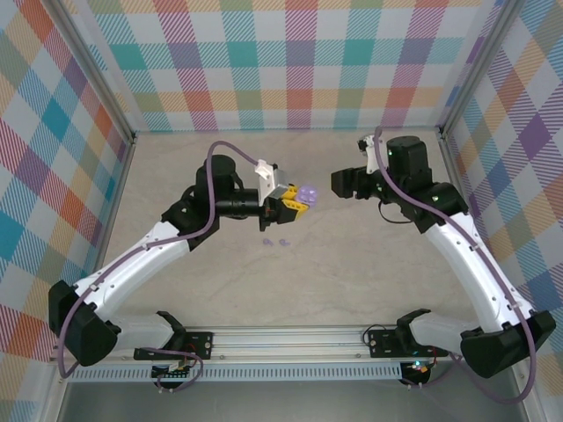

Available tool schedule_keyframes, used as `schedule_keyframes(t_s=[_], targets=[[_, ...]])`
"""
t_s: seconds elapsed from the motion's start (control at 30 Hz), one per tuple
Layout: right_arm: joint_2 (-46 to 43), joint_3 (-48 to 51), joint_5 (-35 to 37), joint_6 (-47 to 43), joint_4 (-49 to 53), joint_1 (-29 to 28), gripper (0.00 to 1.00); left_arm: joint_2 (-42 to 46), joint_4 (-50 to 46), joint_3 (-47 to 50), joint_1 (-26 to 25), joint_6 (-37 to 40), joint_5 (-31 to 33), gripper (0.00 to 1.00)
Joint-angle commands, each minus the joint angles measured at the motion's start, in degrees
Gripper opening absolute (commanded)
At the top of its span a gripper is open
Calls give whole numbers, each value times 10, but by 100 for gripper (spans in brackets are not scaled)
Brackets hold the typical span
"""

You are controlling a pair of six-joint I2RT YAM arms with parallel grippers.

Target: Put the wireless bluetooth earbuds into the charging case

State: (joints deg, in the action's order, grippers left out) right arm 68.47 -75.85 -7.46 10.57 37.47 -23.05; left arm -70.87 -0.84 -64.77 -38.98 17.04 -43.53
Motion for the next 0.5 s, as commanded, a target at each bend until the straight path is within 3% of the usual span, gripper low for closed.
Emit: schedule_keyframes(t_s=[0.0, 0.33, 0.47], targets=[[29, 21, 9, 26, 17, 7, 74, 31, 35, 11, -8, -17, -6, 6], [140, 69, -123, 55, -25, 8, 68, 79, 62, 57, -8, -54, 32, 7], [204, 70, -143, 65, -32, -13, 66, 105, 69, 76, -8, -67, 56, 7]])
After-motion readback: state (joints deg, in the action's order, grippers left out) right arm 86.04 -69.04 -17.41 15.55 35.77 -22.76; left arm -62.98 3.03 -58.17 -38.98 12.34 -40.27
